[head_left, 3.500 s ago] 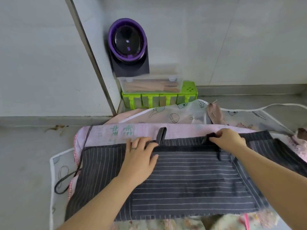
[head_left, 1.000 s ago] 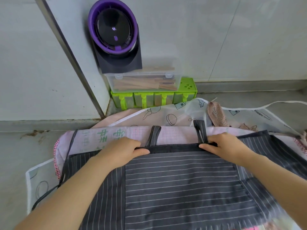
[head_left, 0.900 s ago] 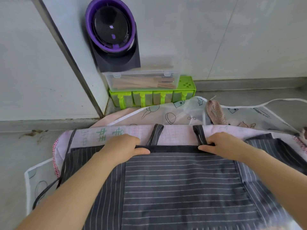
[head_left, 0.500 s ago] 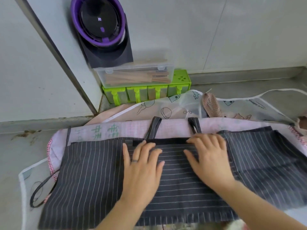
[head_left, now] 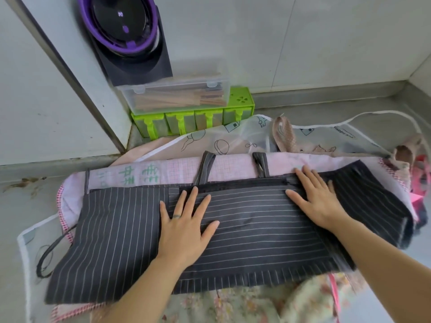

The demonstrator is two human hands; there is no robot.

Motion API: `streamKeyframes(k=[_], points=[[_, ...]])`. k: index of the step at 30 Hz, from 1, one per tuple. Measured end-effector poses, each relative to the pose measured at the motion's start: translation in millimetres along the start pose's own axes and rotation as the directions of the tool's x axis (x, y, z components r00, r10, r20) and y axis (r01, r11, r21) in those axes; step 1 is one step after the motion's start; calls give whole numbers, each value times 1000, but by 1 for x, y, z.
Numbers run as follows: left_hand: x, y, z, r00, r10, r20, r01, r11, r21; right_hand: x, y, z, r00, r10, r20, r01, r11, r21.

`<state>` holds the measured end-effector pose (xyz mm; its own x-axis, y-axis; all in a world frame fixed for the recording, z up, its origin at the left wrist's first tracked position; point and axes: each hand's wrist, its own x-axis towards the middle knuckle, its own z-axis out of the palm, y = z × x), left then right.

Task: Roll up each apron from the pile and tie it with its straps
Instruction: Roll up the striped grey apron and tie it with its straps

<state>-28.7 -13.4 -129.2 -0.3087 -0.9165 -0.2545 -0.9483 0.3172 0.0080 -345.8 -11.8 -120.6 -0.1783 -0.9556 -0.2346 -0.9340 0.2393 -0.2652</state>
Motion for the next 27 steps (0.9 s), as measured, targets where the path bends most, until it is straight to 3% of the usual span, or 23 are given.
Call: streamKeyframes(k=[4, 7, 10, 12, 15, 17, 18, 19, 22, 24, 27], points=[[-7, 24, -14, 998, -56, -39, 54, 997, -49, -41, -1, -5, 971, -91, -223, 115, 989, 98], [-22, 65, -21, 983, 82, -165, -106, 984, -143, -84, -1, 12, 891, -153, -428, 217, 971, 105], [-36, 108, -16, 957, 224, -183, -255, 953, -165, -117, 13, 22, 797, -42, -602, 187, 965, 181], [-38, 123, -5, 975, 205, -83, -216, 960, -176, -130, 24, 23, 751, 77, -655, 132, 955, 265], [-38, 131, 11, 987, 157, -45, -162, 978, -131, -144, 43, 19, 657, 446, -608, -46, 829, 558], [-35, 131, 16, 989, 136, -56, -143, 981, -130, -145, 51, 10, 586, 681, -439, -125, 611, 782], [-36, 132, 18, 989, 138, -62, -144, 982, -119, -147, 55, 6, 587, 747, -314, -155, 484, 862], [-36, 132, 19, 988, 139, -65, -146, 983, -110, -148, 57, 3, 605, 764, -226, -172, 403, 899], [-36, 133, 21, 988, 133, -78, -141, 984, -110, -154, 54, -5, 708, 688, -158, -177, 390, 904], [-36, 133, 22, 987, 134, -86, -143, 984, -110, -156, 53, -13, 726, 671, -153, -162, 383, 909], [-35, 134, 23, 987, 130, -98, -141, 983, -119, -156, 67, -31, 726, 676, -122, -60, 239, 969]])
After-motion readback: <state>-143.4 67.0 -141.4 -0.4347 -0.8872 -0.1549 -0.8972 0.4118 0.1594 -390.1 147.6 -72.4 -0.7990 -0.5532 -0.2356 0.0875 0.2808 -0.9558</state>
